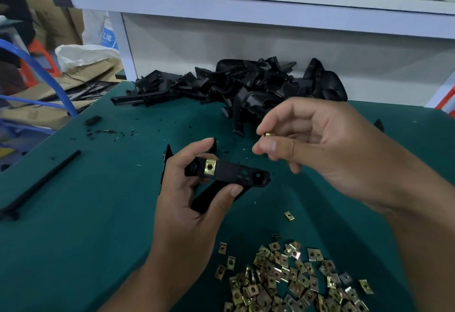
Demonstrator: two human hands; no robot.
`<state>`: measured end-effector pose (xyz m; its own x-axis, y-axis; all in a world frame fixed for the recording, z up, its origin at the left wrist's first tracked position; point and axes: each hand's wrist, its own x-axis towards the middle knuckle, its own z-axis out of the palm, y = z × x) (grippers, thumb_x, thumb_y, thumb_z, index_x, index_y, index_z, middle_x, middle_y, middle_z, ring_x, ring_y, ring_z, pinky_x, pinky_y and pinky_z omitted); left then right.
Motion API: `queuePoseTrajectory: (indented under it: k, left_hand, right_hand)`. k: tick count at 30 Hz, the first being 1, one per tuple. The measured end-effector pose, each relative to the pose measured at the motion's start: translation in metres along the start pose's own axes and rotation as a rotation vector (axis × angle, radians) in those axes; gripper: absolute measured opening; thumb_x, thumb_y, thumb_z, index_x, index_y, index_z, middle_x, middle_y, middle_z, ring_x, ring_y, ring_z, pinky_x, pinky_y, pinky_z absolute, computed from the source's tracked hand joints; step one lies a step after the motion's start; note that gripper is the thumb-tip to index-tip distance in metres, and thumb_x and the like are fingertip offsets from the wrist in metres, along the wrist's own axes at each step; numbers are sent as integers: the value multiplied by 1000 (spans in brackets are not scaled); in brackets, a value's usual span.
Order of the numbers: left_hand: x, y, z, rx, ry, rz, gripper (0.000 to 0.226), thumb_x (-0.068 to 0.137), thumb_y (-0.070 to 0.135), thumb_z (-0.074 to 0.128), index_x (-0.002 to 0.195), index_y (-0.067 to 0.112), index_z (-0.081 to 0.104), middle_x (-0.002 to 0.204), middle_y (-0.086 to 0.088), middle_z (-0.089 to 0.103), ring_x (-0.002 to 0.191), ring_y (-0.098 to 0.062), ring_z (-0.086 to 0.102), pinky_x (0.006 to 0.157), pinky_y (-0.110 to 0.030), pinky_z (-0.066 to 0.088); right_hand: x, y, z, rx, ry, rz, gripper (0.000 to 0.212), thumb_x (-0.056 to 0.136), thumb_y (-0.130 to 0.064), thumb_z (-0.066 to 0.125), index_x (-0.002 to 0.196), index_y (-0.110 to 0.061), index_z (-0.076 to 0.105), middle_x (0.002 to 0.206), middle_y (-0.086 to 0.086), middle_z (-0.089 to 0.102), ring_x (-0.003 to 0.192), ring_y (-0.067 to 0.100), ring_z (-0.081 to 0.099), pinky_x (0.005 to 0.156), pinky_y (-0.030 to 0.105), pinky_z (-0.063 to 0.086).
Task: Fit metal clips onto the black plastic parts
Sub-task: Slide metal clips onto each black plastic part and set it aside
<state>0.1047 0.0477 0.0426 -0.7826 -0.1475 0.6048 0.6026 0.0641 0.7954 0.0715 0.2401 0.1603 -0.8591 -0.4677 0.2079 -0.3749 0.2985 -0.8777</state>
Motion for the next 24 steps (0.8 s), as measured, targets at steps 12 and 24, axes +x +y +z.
queuePoseTrajectory:
  k: [12,24]
  left_hand:
    - [1,-2,-1,18,0,20,52,89,30,73,133,45,49,113,10,60,100,-17,68,82,-18,54]
    - [0,-1,-2,46,0,43,52,89,28,73,132,46,49,111,9,61,97,-17,68,80,-19,54]
  right_hand:
    - [3,6,8,3,-29,27,13,89,-13,75,96,-23,77,95,-4,78,90,12,75,81,16,55]
    - [4,6,17,-20,49,28,12,84,-18,81,93,-23,76,90,-8,79,85,8,76,83,16,56]
